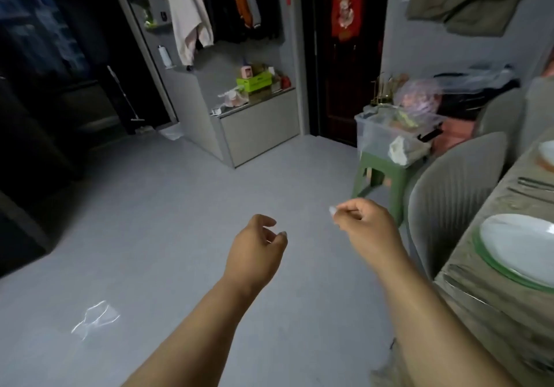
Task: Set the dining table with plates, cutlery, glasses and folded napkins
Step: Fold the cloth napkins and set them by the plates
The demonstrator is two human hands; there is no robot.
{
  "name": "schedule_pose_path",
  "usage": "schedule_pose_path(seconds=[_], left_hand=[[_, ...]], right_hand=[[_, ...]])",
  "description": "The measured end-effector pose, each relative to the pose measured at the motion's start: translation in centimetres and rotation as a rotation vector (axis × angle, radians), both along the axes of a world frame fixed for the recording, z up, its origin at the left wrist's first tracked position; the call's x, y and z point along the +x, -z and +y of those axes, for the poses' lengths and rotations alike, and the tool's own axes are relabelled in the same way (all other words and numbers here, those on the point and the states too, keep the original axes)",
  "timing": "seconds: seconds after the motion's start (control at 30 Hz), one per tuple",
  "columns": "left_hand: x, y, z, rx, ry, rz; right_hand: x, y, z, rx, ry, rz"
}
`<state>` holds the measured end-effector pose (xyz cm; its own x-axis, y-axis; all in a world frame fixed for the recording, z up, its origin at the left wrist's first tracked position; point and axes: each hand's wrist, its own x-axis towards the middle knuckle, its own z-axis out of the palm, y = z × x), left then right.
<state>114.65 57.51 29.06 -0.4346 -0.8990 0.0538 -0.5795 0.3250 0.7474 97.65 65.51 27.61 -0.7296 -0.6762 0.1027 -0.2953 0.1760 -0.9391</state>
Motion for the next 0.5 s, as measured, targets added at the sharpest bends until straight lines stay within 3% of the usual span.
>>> schedule_pose_path(seconds=[0.23,0.5], left_hand=[[-9.6,0.6,-11.3,0.026,0.23,0.003],[-26.5,1.7,-22.4,0.073,0.434,-0.015]], right_hand=[[-7.3,0.9,-7.8,0.013,0.197,-0.022],[-21.3,1.3,-16.1,0.002,0.408,-0.04]])
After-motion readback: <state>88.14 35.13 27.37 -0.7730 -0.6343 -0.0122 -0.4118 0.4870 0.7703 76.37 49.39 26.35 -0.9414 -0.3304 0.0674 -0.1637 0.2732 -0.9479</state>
